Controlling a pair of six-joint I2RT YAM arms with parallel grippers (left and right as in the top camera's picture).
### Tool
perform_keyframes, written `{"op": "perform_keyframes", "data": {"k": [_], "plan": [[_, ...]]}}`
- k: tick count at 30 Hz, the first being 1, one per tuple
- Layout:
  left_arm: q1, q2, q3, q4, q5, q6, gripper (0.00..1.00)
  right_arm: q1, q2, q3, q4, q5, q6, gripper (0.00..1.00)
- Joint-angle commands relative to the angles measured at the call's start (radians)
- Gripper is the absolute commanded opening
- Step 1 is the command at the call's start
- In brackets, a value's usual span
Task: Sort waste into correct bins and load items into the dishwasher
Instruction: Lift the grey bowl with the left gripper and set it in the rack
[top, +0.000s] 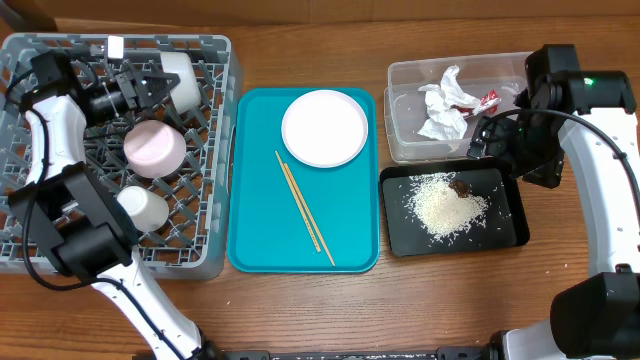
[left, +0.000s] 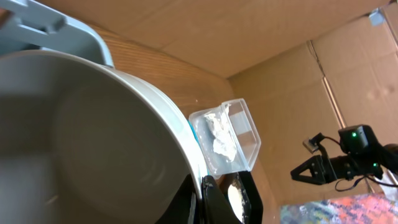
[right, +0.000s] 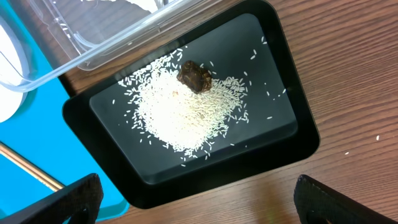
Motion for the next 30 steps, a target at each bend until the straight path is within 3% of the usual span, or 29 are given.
{"op": "perform_keyframes", "data": {"k": [1, 2, 4, 6, 11, 18, 25, 30], "plan": [[0.031, 0.040, 0.001, -0.006, 0.006, 0.007, 0.11, 0.000, -0.037, 0.007, 0.002, 0.013, 0.001, 1.00], [0.039, 0.040, 0.001, -0.008, 0.006, 0.008, 0.24, 0.000, -0.037, 0.007, 0.002, 0.013, 0.001, 1.00], [0.057, 0.040, 0.001, -0.009, 0.007, 0.008, 0.39, 0.000, -0.037, 0.007, 0.002, 0.013, 0.001, 1.00], [0.076, 0.040, 0.001, -0.011, 0.008, -0.001, 0.67, 0.000, -0.037, 0.007, 0.002, 0.013, 0.001, 1.00], [0.121, 0.032, 0.002, -0.027, 0.089, -0.034, 1.00, 0.000, -0.037, 0.007, 0.002, 0.013, 0.001, 1.00], [0.166, -0.035, 0.002, -0.033, 0.127, -0.039, 1.00, 0.000, -0.037, 0.007, 0.002, 0.013, 0.000, 1.00], [0.159, -0.192, 0.002, -0.089, -0.118, -0.066, 1.00, 0.000, -0.037, 0.007, 0.002, 0.013, 0.000, 1.00], [0.111, -0.329, 0.002, -0.133, -0.204, -0.063, 1.00, 0.000, -0.037, 0.007, 0.002, 0.013, 0.000, 1.00]]}}
